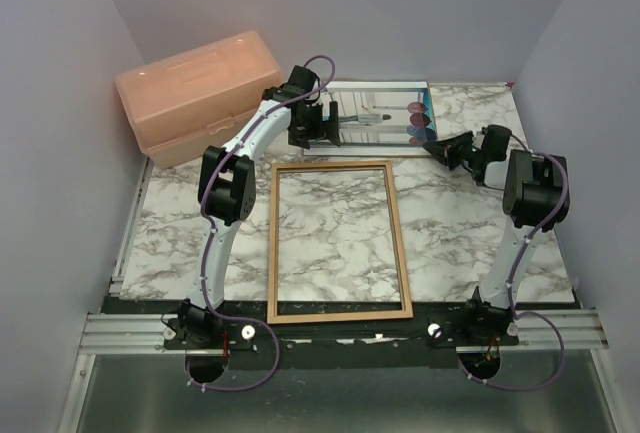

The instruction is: Put the photo into the frame

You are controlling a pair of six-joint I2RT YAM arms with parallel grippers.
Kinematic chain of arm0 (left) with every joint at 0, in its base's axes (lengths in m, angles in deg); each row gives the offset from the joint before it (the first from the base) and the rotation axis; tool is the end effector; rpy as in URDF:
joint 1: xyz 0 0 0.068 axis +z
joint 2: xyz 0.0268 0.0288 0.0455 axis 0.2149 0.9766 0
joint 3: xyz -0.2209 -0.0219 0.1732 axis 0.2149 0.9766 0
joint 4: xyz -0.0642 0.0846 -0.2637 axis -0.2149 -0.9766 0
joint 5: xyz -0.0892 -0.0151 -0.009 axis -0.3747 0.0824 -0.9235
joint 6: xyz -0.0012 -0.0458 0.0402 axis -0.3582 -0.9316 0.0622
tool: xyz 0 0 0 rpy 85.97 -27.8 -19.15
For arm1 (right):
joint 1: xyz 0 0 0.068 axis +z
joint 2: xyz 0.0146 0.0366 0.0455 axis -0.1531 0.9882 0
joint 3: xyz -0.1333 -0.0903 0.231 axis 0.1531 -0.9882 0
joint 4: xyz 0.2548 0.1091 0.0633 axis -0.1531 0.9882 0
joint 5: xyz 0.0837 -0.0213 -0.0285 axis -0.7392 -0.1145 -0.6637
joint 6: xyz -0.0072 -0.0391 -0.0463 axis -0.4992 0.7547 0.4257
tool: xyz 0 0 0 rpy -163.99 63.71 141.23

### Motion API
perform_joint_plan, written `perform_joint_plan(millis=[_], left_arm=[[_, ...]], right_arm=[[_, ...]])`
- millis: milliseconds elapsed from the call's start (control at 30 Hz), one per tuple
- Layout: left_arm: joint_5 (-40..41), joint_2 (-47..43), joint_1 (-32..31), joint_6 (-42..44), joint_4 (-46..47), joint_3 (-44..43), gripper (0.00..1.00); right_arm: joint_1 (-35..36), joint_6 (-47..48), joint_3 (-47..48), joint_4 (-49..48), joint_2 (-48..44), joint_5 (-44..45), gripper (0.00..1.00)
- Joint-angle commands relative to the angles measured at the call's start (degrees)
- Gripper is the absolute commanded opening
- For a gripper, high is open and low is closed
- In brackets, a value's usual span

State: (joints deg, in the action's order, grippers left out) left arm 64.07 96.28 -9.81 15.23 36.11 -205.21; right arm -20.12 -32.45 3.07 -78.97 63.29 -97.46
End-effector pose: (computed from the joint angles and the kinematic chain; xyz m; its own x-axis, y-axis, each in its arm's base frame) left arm 0.5081 -0.2217 0.2141 -0.9201 -0.0554 -0.3878 0.1333 0.8866 -0.4429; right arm 0.4404 -0.0569 0.0923 -0.5796 0.8145 -0.0254 0.2853 0.2321 0.9299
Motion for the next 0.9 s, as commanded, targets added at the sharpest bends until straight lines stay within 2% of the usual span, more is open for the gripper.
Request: perform_joint_plan(millis=[0, 67, 233, 533, 700, 867], left_arm=[[-0.8, -0.6, 0.3, 1.3, -0.3, 0.3, 0.99], [-1.1, -1.4, 0.3, 1.7, 0.0, 0.7, 0.99], [-3.5, -7.4, 0.3, 2.5, 3.3, 5.3, 0.99], [-4.6, -25.0, -1.0, 2.9, 7.5, 15.7, 0.99], [-2.6, -34.7, -1.9, 2.1, 7.6, 21.6, 0.99], [-0.2, -43.9, -3.5, -0.1, 7.4, 30.8, 0.99]], right_arm=[[0.1, -1.7, 1.3, -4.3, 2.2, -0.9, 0.06], [0.1, -1.3, 1.3, -4.1, 1.9, -0.9, 0.01], [0.1, -1.0, 0.0, -2.7, -2.7, -1.3, 0.01], [0.1, -2.2, -3.2, 2.3, -19.4, 1.1, 0.01], [0.1, -2.1, -8.3, 8.4, -30.4, 1.9, 0.01], [0.4, 2.3, -16.0, 20.3, -45.4, 2.7, 0.01]])
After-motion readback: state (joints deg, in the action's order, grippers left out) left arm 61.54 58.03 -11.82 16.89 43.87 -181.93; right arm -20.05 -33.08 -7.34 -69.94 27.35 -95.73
